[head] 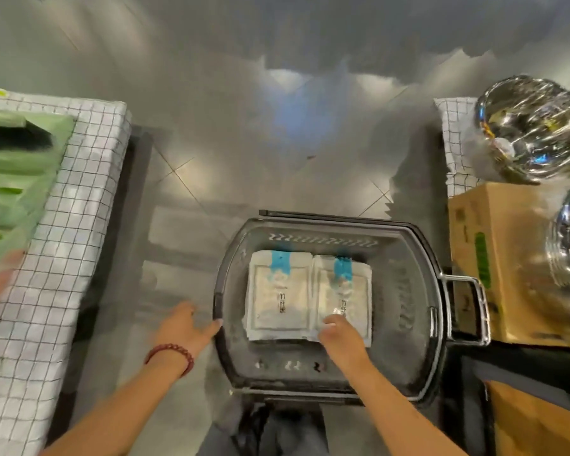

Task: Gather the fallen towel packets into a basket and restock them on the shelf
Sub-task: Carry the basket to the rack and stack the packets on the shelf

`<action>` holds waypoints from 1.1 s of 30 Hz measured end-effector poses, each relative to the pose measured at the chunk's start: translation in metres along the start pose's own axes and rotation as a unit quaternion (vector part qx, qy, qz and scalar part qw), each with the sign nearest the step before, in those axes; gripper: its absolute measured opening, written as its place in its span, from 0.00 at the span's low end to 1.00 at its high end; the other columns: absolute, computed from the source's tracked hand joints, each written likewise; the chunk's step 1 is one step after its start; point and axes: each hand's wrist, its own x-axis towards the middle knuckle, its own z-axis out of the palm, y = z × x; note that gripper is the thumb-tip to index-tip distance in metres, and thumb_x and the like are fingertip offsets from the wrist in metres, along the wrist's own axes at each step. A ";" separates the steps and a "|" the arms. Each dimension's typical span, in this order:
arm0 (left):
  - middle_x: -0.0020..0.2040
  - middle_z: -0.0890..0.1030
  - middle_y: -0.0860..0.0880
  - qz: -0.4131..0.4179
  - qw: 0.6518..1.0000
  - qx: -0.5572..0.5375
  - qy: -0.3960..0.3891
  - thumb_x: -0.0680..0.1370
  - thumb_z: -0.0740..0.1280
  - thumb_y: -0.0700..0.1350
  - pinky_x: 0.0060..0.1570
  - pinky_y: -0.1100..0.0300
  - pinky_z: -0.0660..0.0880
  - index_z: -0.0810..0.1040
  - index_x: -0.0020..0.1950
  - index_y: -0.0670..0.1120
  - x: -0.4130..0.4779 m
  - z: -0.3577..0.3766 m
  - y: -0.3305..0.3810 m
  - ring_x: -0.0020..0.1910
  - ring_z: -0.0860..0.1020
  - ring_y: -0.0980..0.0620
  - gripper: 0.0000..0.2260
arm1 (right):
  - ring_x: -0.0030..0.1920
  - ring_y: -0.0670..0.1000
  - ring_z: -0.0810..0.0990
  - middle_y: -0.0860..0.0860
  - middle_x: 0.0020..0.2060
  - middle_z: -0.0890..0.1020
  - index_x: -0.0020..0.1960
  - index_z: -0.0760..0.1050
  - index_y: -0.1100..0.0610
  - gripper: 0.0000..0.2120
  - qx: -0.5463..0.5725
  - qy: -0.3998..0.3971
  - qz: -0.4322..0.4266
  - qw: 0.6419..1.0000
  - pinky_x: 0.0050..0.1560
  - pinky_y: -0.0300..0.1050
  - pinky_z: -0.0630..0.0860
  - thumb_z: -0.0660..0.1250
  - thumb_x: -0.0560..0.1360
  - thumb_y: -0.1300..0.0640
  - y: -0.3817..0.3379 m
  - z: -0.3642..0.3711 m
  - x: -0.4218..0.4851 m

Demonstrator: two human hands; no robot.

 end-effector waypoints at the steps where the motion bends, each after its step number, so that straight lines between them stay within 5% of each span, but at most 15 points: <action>1: 0.65 0.73 0.40 0.003 1.000 0.008 0.014 0.70 0.74 0.53 0.61 0.51 0.69 0.68 0.68 0.39 0.020 0.012 0.000 0.62 0.73 0.42 0.32 | 0.39 0.48 0.74 0.54 0.53 0.77 0.65 0.69 0.58 0.18 -0.010 0.003 -0.005 1.000 0.35 0.38 0.68 0.60 0.75 0.63 0.002 0.007 0.023; 5: 0.58 0.78 0.42 0.019 0.998 -0.006 0.055 0.67 0.75 0.58 0.50 0.55 0.71 0.70 0.62 0.43 0.080 0.053 0.008 0.57 0.76 0.42 0.31 | 0.45 0.53 0.75 0.56 0.57 0.76 0.66 0.68 0.59 0.19 -0.013 0.002 0.003 1.000 0.39 0.42 0.74 0.60 0.75 0.64 0.011 0.032 0.106; 8: 0.39 0.77 0.48 0.044 0.992 -0.003 0.115 0.70 0.73 0.55 0.39 0.57 0.69 0.69 0.47 0.46 0.111 0.075 0.007 0.45 0.78 0.41 0.18 | 0.56 0.55 0.76 0.54 0.65 0.72 0.69 0.65 0.58 0.21 0.034 -0.003 0.002 0.999 0.47 0.44 0.77 0.61 0.76 0.63 0.017 0.048 0.157; 11: 0.29 0.68 0.53 0.074 0.978 0.002 0.195 0.75 0.69 0.47 0.28 0.58 0.60 0.68 0.44 0.43 0.126 0.092 -0.001 0.29 0.71 0.48 0.12 | 0.65 0.55 0.71 0.54 0.69 0.69 0.72 0.62 0.59 0.25 0.044 -0.004 0.004 0.999 0.57 0.40 0.68 0.63 0.76 0.61 0.022 0.060 0.197; 15: 0.28 0.68 0.55 0.085 0.968 -0.004 0.234 0.76 0.68 0.47 0.25 0.62 0.60 0.72 0.53 0.39 0.133 0.107 -0.009 0.26 0.65 0.56 0.14 | 0.72 0.55 0.63 0.54 0.74 0.62 0.76 0.55 0.59 0.32 0.056 -0.029 0.018 0.998 0.69 0.45 0.62 0.64 0.76 0.59 0.028 0.070 0.237; 19: 0.29 0.69 0.56 0.084 0.968 -0.015 0.235 0.75 0.68 0.47 0.25 0.66 0.60 0.70 0.49 0.44 0.132 0.110 -0.011 0.27 0.67 0.61 0.10 | 0.69 0.56 0.67 0.55 0.72 0.65 0.76 0.53 0.59 0.34 0.087 -0.049 0.042 0.994 0.62 0.45 0.66 0.65 0.75 0.60 0.034 0.078 0.256; 23: 0.30 0.70 0.56 0.086 0.968 -0.018 0.236 0.76 0.68 0.47 0.25 0.66 0.61 0.71 0.50 0.44 0.132 0.112 -0.014 0.27 0.69 0.60 0.10 | 0.63 0.56 0.71 0.55 0.67 0.70 0.73 0.59 0.60 0.31 0.096 -0.037 0.051 0.993 0.54 0.42 0.67 0.68 0.73 0.61 0.033 0.089 0.259; 26: 0.30 0.70 0.56 0.087 0.966 -0.016 0.241 0.76 0.68 0.48 0.24 0.67 0.60 0.70 0.49 0.45 0.134 0.110 -0.013 0.27 0.69 0.60 0.09 | 0.62 0.56 0.73 0.56 0.63 0.74 0.70 0.63 0.62 0.31 0.130 -0.007 0.060 0.990 0.60 0.45 0.70 0.71 0.72 0.59 0.032 0.095 0.257; 29: 0.30 0.71 0.57 0.085 0.966 -0.021 0.244 0.76 0.68 0.47 0.25 0.68 0.60 0.70 0.49 0.46 0.133 0.111 -0.014 0.28 0.69 0.61 0.09 | 0.56 0.55 0.77 0.56 0.55 0.79 0.60 0.72 0.62 0.18 0.188 -0.018 0.051 0.981 0.58 0.47 0.74 0.71 0.73 0.60 0.036 0.097 0.243; 31: 0.36 0.77 0.52 0.088 0.970 -0.043 0.223 0.76 0.68 0.45 0.30 0.66 0.67 0.72 0.56 0.44 0.130 0.109 -0.013 0.31 0.72 0.60 0.12 | 0.50 0.54 0.77 0.57 0.47 0.78 0.49 0.72 0.62 0.07 0.185 -0.013 0.005 0.983 0.51 0.46 0.74 0.68 0.75 0.61 0.039 0.094 0.229; 33: 0.55 0.78 0.46 0.102 0.974 -0.059 0.194 0.75 0.69 0.43 0.51 0.60 0.74 0.67 0.68 0.44 0.124 0.107 -0.012 0.47 0.77 0.52 0.22 | 0.50 0.61 0.77 0.64 0.46 0.77 0.46 0.69 0.64 0.07 0.204 0.015 -0.028 0.979 0.52 0.53 0.74 0.66 0.76 0.62 0.042 0.087 0.216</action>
